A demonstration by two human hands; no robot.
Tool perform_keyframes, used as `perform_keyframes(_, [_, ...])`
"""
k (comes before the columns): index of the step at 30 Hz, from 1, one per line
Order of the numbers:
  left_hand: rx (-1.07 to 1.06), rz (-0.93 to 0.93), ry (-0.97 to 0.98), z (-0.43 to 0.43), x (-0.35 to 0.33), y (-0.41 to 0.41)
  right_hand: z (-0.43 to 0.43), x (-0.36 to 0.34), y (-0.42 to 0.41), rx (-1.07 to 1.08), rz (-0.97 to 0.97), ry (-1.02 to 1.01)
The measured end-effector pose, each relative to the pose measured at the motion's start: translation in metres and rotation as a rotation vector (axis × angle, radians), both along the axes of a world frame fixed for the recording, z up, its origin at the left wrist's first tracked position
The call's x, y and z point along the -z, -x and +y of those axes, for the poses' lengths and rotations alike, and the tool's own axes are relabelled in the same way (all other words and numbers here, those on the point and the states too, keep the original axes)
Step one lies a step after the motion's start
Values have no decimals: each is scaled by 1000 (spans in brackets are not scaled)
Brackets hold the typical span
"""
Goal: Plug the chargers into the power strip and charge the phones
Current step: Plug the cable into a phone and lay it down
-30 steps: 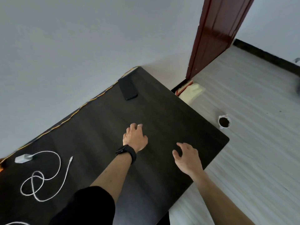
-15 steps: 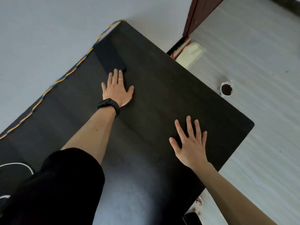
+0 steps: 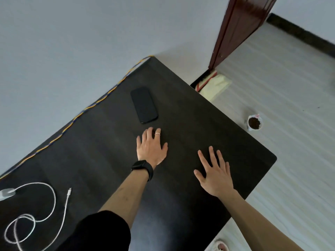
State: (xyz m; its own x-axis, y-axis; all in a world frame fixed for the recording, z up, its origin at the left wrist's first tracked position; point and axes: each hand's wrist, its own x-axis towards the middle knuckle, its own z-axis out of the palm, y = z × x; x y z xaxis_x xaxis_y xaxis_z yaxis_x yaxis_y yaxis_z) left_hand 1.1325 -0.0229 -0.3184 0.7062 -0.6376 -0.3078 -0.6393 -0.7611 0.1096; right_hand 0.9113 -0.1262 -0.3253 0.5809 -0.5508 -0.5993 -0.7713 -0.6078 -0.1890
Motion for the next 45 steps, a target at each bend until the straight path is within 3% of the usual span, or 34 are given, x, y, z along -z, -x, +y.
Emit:
perform_keyframes(4, [-65,-29,118,-31,-11,-45,5,2,5,-16,-33,70])
perform_keyframes(11, [-134,31,84,-47,20,-121,11,24,12,-19,-66,165])
perform_keyframes(19, [-158,11,121,-29,28,-54,8,26,16,-26,-3,76])
perform_keyframes(26, [-71,258,26,7,-3,24,-12,-12,-3,-45,152,-176])
perform_keyframes(29, [-78,390,21,35,-17,59,-20,-38,-17,87,150,-309])
perform_keyframes(34, [-298,748,127,79,-50,117,12,-76,-11,362,56,-547])
perform_keyframes(37, [-551,1086,328,111,-81,152,50,-92,20,591,-20,-760])
perform_keyframes(39, [-613,1262,420,142,-102,182,79,-98,44,592,-50,-855])
perform_keyframes(45, [-530,1255,461,221,-128,247,147,-85,93,531,-93,-921])
